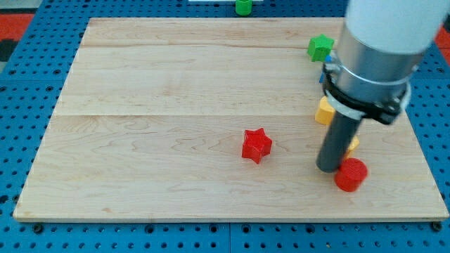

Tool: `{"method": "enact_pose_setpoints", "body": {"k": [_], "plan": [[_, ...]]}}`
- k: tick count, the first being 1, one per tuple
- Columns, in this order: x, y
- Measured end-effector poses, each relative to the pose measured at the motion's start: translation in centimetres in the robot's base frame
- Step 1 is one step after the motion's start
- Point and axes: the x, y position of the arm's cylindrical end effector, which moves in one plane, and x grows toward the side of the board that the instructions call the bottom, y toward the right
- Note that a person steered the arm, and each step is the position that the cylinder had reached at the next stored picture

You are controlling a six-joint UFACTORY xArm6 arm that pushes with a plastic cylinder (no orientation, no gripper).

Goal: Move the red star to the center of the board

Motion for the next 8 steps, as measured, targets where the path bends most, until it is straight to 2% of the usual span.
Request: {"method": "enact_pose_setpoints", "body": {"k": [1, 2, 3, 4, 6, 8], "plan": [[0.7, 0.1], [-0.3, -4.6], [-5.7, -7.1], [-7.4, -9.9], [-1.9, -8.1], [-1.9, -17.7]]}}
